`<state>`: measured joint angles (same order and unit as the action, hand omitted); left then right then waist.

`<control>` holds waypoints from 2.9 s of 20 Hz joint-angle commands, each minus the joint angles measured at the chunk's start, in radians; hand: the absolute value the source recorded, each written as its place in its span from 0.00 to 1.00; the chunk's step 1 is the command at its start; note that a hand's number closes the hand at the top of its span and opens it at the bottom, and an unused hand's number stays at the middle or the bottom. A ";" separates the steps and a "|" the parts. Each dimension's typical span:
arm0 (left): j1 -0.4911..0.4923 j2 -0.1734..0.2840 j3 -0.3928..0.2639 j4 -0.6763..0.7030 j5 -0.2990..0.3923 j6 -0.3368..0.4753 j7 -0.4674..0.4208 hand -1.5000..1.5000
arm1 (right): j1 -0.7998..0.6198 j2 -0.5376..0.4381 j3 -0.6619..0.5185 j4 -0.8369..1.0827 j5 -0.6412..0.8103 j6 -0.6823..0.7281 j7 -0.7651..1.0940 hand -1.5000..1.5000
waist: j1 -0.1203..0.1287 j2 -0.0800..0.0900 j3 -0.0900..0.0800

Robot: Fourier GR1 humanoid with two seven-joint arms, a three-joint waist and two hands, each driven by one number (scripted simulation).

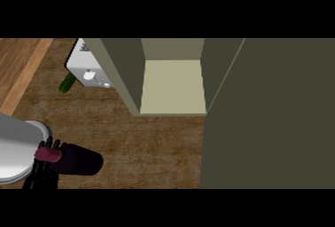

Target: Pick up the wine, place it into the cabinet and close the cabinet

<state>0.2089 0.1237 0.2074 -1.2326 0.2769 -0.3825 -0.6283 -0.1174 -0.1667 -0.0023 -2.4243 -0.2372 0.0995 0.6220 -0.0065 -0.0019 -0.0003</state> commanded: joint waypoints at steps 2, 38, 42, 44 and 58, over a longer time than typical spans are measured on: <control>-0.034 -0.032 -0.023 0.098 -0.069 0.021 -0.093 0.00 | 0.111 0.030 0.050 -0.222 -0.037 -0.010 0.057 0.00 | -0.005 -0.001 0.000; -0.094 0.017 -0.048 0.003 -0.160 0.185 -0.072 1.00 | 0.080 0.024 -0.054 -0.111 -0.089 0.047 0.001 0.00 | 0.007 -0.002 0.001; -0.154 -0.031 -0.063 -0.051 -0.160 0.239 -0.036 1.00 | 0.037 0.030 -0.007 -0.162 -0.054 -0.002 0.084 0.00 | 0.004 -0.001 0.000; -0.143 -0.024 -0.050 -0.087 -0.146 0.228 -0.070 1.00 | 0.004 0.015 -0.060 -0.065 -0.089 0.032 0.026 0.00 | 0.007 0.000 0.001; -0.077 -0.106 -0.273 -0.675 -0.130 0.336 0.483 1.00 | 0.024 0.042 0.001 -0.111 -0.052 0.008 0.068 0.00 | 0.005 -0.001 0.001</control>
<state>0.1373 0.0413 -0.0085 -1.7896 0.1834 -0.1074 -0.2649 -0.1260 -0.1257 -0.0055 -2.4105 -0.2370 0.1183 0.6313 -0.0005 -0.0035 0.0005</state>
